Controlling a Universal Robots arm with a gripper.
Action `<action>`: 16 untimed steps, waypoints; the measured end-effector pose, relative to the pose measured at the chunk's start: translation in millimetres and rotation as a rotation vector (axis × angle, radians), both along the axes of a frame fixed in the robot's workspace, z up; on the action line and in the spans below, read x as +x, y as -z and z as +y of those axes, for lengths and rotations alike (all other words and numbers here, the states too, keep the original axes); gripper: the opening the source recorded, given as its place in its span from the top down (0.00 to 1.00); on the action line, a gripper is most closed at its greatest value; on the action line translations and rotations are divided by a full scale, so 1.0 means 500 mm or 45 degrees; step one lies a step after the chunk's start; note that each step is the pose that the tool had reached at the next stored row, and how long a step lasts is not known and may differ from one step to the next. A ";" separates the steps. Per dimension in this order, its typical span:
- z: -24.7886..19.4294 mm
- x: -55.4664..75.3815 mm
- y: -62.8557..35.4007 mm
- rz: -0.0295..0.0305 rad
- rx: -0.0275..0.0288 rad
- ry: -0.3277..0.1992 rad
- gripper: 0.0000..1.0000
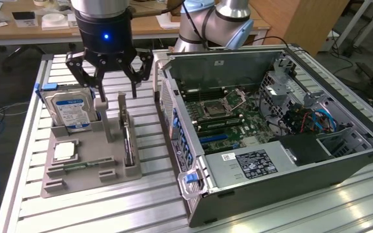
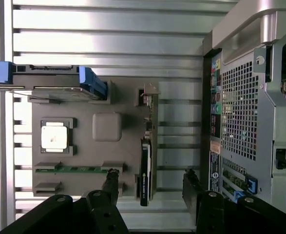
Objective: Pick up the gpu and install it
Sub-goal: 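Pick up the gpu and move the gpu toward the slot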
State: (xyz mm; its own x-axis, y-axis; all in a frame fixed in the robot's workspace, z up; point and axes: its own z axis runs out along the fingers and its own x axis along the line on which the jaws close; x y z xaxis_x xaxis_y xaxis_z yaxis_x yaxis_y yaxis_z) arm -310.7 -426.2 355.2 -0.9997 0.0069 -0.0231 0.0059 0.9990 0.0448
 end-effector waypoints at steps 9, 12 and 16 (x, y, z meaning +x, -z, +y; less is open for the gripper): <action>-0.0061 0.000 0.010 0.0000 0.0000 0.000 0.35; -0.0078 0.000 0.014 0.0001 0.0000 0.000 0.35; -0.0085 0.000 0.021 0.0000 -0.0001 0.000 0.35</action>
State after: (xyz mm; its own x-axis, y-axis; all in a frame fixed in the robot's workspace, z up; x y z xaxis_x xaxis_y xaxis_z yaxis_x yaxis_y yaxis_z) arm -310.7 -430.4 344.8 -0.9997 0.0069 -0.0231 0.0059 0.9990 0.0448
